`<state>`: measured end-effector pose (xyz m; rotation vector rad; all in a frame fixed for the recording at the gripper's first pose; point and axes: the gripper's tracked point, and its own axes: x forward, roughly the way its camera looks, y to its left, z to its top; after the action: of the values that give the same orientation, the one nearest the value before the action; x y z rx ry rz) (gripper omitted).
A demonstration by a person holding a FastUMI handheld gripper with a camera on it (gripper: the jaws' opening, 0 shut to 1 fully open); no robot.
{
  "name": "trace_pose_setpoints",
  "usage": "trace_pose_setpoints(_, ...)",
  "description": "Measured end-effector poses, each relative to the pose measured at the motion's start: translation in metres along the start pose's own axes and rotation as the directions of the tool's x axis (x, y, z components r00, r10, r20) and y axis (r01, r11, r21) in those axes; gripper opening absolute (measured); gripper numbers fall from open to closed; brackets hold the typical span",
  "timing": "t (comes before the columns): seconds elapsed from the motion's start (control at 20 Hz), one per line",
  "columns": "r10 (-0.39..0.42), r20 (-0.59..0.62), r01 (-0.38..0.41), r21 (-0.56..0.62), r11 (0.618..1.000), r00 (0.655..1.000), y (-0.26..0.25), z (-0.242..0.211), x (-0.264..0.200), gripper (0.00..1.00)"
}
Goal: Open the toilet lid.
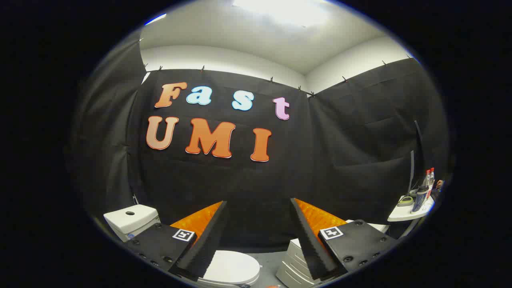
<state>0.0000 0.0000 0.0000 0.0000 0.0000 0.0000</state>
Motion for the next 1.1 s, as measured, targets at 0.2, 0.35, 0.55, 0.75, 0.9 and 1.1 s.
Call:
trace_pose_setpoints(0.2, 0.004, -0.032, -0.005, -0.037, 0.999, 0.999, -0.005, -0.004, -0.003, 0.98)
trace_pose_setpoints(0.35, 0.036, -0.027, -0.036, 0.009, 0.999, 0.999, 0.004, 0.002, -0.002, 0.98)
trace_pose_setpoints(0.55, 0.068, -0.02, -0.065, 0.101, 0.993, 0.998, 0.009, 0.002, 0.0, 0.98)
trace_pose_setpoints(0.75, 0.05, -0.018, -0.048, 0.084, 0.995, 0.999, 0.0, 0.002, 0.001, 0.98)
trace_pose_setpoints(0.9, 0.052, -0.011, -0.051, 0.073, 0.996, 0.999, 0.0, 0.003, 0.002, 0.98)
trace_pose_setpoints(1.1, 0.068, -0.037, -0.064, 0.111, 0.992, 0.997, 0.004, -0.012, 0.005, 0.98)
